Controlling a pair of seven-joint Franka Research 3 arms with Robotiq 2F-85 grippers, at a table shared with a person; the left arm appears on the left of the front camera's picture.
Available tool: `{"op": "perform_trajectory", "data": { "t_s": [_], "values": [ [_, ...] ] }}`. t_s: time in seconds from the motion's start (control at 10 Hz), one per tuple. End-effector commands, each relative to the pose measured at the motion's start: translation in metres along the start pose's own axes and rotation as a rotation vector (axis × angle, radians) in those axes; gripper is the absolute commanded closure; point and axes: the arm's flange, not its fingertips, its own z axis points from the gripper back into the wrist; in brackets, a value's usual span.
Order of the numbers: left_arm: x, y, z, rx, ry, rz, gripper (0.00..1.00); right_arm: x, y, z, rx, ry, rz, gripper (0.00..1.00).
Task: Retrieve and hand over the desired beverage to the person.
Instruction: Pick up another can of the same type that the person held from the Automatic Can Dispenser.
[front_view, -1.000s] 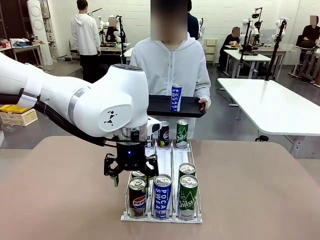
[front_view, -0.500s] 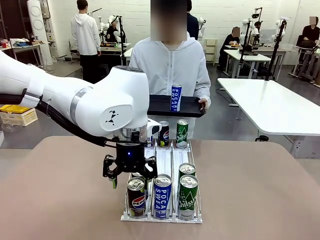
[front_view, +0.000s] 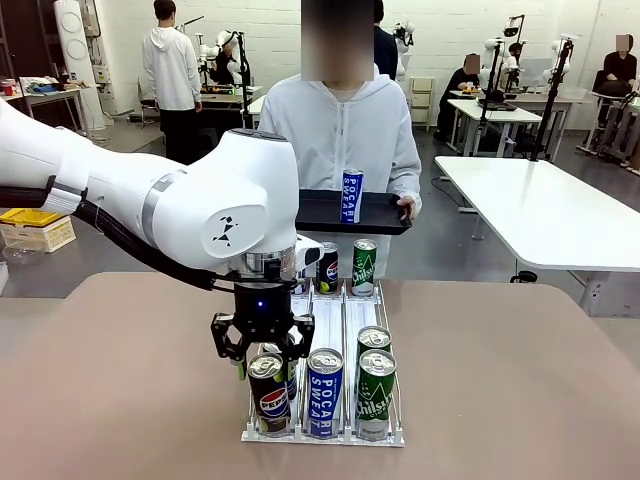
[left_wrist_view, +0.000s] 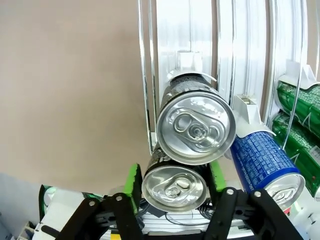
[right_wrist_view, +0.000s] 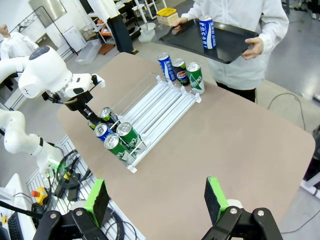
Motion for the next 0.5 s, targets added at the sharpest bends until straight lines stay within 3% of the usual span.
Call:
{"op": "perform_trajectory", "data": {
  "t_s": [0.0, 0.4],
  "values": [
    [0.0008, 0.0019, -0.0048, -0.004, 0.029, 0.001, 1.0, 0.001, -0.0017, -0.0016, 0.026, -0.018, 0.01, 0.0],
    [0.0003, 0.0025, -0.0034, -0.008, 0.034, -0.005, 0.99, 0.001, -0.0017, -0.0016, 0.026, -0.018, 0.01, 0.0]
  ]
}}
